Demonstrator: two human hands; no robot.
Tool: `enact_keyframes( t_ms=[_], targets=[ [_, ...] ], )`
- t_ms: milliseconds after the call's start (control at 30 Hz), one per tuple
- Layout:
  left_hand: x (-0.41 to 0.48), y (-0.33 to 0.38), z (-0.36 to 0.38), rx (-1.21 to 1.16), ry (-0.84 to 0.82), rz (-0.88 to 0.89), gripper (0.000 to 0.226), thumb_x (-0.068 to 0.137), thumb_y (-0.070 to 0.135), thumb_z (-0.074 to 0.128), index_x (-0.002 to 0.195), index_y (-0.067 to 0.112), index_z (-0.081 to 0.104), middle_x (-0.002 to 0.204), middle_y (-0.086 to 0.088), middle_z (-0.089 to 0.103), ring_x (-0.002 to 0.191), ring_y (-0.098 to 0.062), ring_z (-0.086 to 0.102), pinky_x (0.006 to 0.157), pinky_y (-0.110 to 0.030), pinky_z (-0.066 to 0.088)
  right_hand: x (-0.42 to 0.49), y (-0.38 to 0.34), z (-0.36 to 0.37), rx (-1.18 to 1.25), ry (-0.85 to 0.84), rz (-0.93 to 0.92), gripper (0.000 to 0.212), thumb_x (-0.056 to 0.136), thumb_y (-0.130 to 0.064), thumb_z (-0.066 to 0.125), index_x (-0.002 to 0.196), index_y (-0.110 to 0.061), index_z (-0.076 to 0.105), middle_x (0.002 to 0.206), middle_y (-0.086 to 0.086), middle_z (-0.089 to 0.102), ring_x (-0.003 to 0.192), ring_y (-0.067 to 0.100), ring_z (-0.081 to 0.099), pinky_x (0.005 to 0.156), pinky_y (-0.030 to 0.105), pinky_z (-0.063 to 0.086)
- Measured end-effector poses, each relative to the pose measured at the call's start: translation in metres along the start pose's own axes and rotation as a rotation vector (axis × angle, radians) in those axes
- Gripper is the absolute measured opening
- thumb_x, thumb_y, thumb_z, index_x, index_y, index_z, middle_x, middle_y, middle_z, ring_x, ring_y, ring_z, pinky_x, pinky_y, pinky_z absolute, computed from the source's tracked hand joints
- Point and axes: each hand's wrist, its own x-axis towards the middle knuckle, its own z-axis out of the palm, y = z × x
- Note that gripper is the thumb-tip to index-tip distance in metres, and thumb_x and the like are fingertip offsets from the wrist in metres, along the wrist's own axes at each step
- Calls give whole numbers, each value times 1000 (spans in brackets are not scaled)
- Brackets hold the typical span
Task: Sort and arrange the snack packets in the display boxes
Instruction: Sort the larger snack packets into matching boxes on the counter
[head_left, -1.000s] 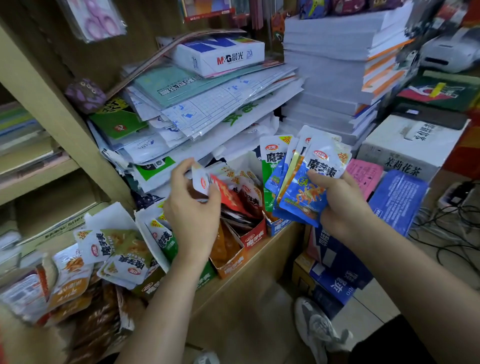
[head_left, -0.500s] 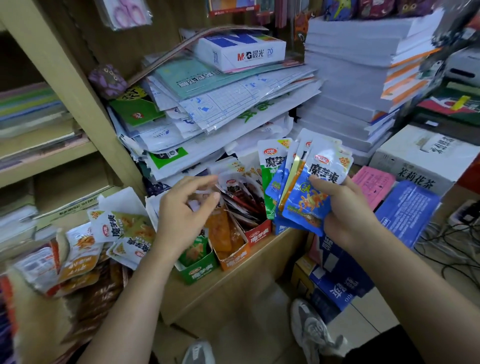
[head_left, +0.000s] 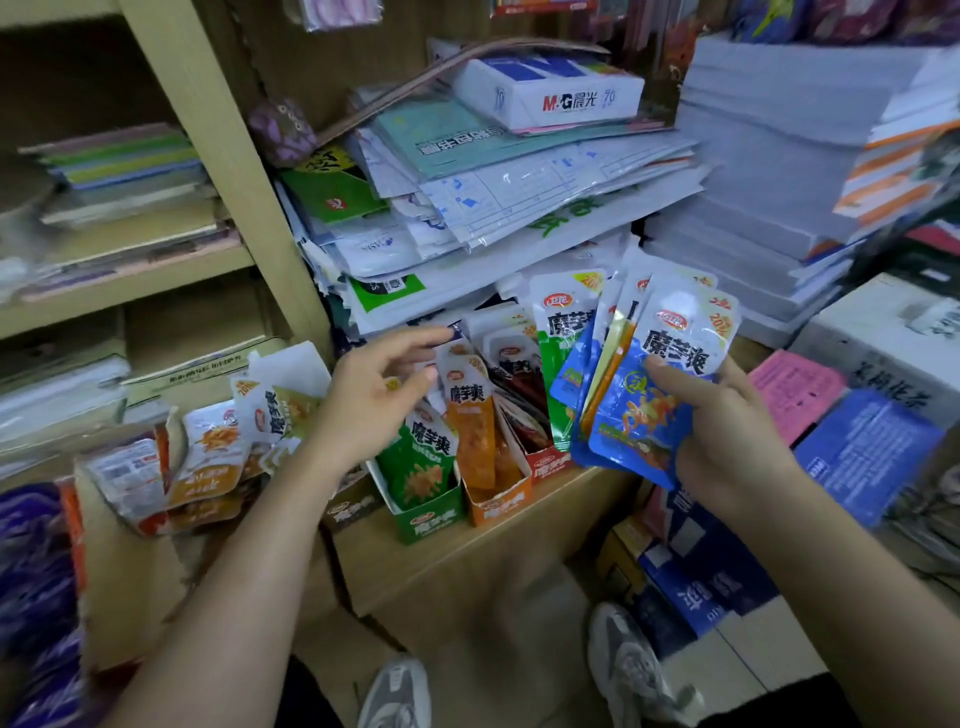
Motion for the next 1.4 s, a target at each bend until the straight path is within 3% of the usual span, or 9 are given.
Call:
enact_keyframes(
  t_ms=[167,267,333,500,667,833,1100,1267,1400],
  targets=[
    [-23,-26,-16,499,-269,-6,60,77,71,59,134,53,53,155,21,37,145,-11,30,120,-53,18,-1,14,15,-23,-89,7,33,94,0,56,124,-11,60,115,12,74,98,34,74,77,51,61],
    [-26,-30,-12,567,-173,13,48,66,86,54,92,47,65,135,21,51,129,-12,43,111,-47,23,2,25,22,-54,-107,25,37,95,-1,57,131,-10,57,118,13,73,103,36,72,82,52,60],
    [-27,-33,-19,557,-37,33,45,68,83,57,69,38,53,106,20,57,105,-10,52,100,-43,27,3,31,25,-58,-116,47,38,95,-2,58,132,-10,56,119,14,72,103,37,72,81,51,61],
    [-46,-35,-39,588,24,10,17,67,47,59,69,34,48,80,14,57,85,-8,54,89,-40,30,7,38,30,-46,-162,122,37,96,-5,57,133,-8,56,120,16,71,104,38,71,79,50,61],
    [-53,-40,-43,519,-57,-23,44,76,11,74,105,43,67,110,20,65,105,-8,59,95,-34,28,7,42,37,-41,-200,168,46,87,-11,63,133,-8,57,121,16,71,105,38,71,79,48,58],
    [-47,-12,-35,-107,93,-168,52,91,24,72,140,32,57,118,20,70,105,9,62,95,-24,45,-1,44,49,-76,-307,137,35,97,-3,54,132,-10,55,122,15,71,106,35,71,76,44,61],
    [-38,3,-21,-381,427,-270,11,86,14,78,85,25,78,78,1,77,71,-12,67,66,-32,53,-2,52,57,-113,-280,99,35,94,-3,58,129,-10,57,120,15,71,105,37,71,84,54,60],
    [-44,-5,-51,-177,824,-203,17,88,15,76,79,29,72,71,6,72,54,-8,67,55,-33,58,4,48,49,-112,-216,101,35,97,-5,57,132,-11,55,120,13,72,104,35,71,80,49,62],
    [-51,-9,-46,52,764,-126,15,85,19,74,76,29,67,71,7,71,57,-15,71,56,-42,60,5,50,49,-116,-183,117,36,97,-8,58,133,-9,54,119,15,72,102,37,72,74,47,62]
  ],
)
